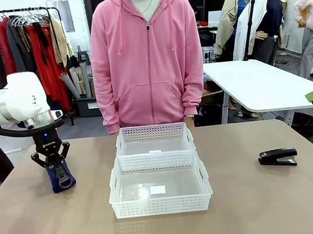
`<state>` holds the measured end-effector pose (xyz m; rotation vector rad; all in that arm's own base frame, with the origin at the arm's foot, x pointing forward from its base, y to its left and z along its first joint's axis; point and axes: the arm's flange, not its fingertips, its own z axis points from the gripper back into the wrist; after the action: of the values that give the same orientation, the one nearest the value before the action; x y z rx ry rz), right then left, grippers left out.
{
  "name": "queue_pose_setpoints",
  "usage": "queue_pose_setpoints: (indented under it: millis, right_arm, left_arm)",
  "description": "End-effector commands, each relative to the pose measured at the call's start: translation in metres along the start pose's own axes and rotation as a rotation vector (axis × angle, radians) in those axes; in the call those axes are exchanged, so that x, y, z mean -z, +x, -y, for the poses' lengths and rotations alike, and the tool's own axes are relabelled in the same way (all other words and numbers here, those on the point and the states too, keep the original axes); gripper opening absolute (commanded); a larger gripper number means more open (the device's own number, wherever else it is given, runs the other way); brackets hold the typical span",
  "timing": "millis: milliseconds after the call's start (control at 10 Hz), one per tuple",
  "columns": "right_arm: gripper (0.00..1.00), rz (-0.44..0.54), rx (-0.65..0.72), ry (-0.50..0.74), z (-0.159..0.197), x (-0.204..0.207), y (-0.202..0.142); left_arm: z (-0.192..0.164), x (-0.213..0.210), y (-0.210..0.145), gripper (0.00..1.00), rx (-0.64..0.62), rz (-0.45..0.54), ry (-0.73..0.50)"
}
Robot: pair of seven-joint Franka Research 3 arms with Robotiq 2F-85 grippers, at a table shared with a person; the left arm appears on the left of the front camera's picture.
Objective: Distribute items into two baskets.
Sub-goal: Pick up the Pencil pouch that the person points to.
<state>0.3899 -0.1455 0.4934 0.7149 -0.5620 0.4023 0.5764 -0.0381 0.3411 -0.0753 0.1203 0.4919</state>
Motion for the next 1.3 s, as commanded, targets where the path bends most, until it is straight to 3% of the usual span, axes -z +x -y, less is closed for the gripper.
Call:
queue_pose_setpoints:
  millis: [0,600,800,900,1200]
  right_arm:
    - [1.0,0.009,-0.005,0.01,-0.001,0.0,0.001]
    - [1.0,0.009,-0.005,0.01,-0.001,0.0,0.001]
    - [1.0,0.009,-0.005,0.01,-0.001,0.0,0.001]
    - [1.0,0.009,-0.005,0.01,-0.001,0.0,0.001]
    - [1.0,0.009,-0.005,0.01,-0.001,0.0,0.001]
  left_arm:
    - [0.0,0.0,0.0,0.0,0.0,0.0,0.0]
    - [0.0,0.0,0.0,0.0,0.001,0.0,0.0]
    - [-0.007,-0.043,-0.002,0.0,0.236,0.006,0.039]
    - [-0.009,-0.064,-0.002,0.0,0.302,0.083,0.082]
    - [-0.028,-0.128,-0.006,0.0,0.573,0.108,0.048]
